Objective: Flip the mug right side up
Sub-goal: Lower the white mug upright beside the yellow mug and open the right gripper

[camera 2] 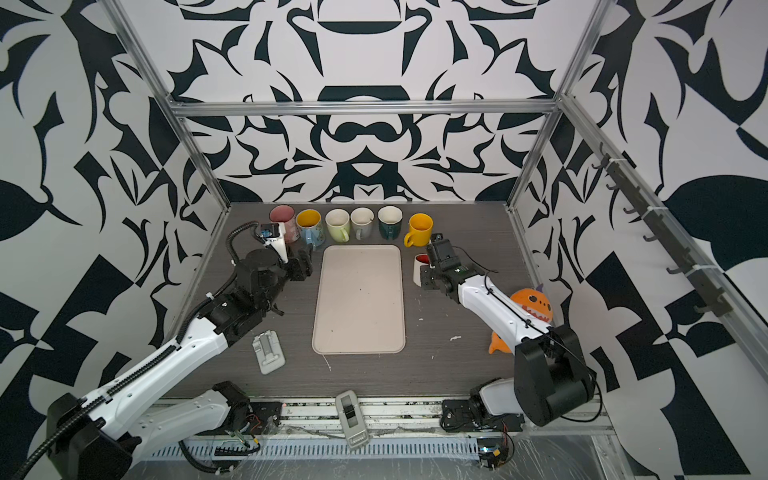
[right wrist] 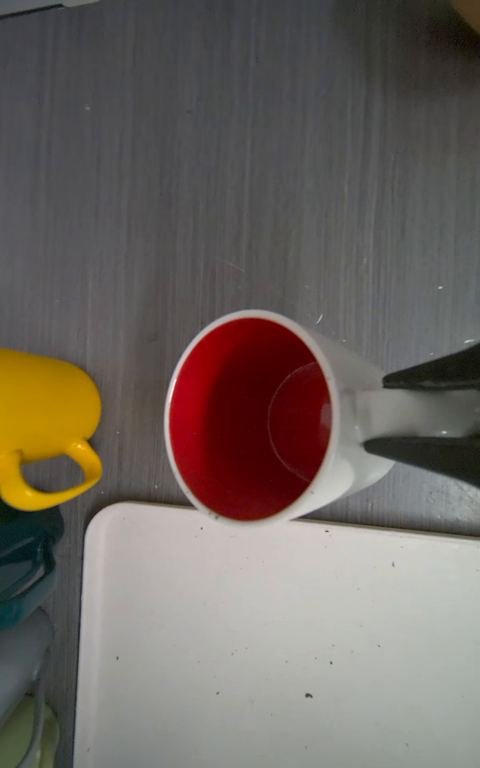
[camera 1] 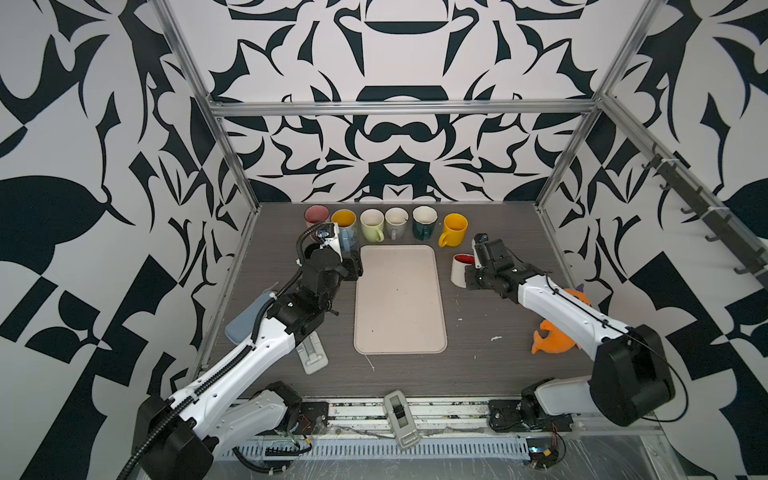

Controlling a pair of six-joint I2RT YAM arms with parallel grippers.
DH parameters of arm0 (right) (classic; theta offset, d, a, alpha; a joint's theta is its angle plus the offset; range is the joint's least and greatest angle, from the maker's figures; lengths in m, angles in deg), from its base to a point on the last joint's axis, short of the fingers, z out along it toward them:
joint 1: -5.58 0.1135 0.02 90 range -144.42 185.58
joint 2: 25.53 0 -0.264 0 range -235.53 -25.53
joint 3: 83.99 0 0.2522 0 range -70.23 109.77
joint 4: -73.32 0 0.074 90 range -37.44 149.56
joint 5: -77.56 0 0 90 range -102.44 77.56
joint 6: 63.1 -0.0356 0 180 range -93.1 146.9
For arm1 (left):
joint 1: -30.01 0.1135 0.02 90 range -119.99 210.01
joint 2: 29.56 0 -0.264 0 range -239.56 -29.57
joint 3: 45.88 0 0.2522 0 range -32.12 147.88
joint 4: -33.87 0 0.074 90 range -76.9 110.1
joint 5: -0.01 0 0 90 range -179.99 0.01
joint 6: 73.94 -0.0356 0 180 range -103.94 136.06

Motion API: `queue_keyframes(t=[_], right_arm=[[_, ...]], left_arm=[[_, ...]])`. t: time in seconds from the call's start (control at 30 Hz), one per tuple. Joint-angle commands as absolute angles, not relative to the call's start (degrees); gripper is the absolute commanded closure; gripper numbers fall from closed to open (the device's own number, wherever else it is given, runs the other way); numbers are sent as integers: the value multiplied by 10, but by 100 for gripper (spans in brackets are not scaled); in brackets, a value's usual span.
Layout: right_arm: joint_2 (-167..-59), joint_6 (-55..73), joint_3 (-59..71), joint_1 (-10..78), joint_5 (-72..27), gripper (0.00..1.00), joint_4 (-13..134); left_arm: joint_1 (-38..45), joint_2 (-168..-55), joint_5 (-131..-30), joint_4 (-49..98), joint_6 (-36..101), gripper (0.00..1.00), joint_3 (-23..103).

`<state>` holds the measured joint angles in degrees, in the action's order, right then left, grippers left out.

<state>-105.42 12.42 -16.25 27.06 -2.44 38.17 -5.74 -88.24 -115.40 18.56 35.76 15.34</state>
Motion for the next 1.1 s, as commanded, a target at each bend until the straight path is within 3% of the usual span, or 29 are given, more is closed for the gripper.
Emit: queue_keyframes(t=[0.0, 0.4, 1.07], right_arm=[[-1044, 149, -163, 277, 24, 100, 480], [-1084, 190, -210, 278, 24, 100, 603], [-1104, 168, -258, 278, -1, 100, 659]], left_arm=[[-46, -876, -1120, 162, 383, 27, 152], [-36, -863, -1115, 164, 399, 26, 135], [-31, -814, -1135, 159, 402, 24, 115]])
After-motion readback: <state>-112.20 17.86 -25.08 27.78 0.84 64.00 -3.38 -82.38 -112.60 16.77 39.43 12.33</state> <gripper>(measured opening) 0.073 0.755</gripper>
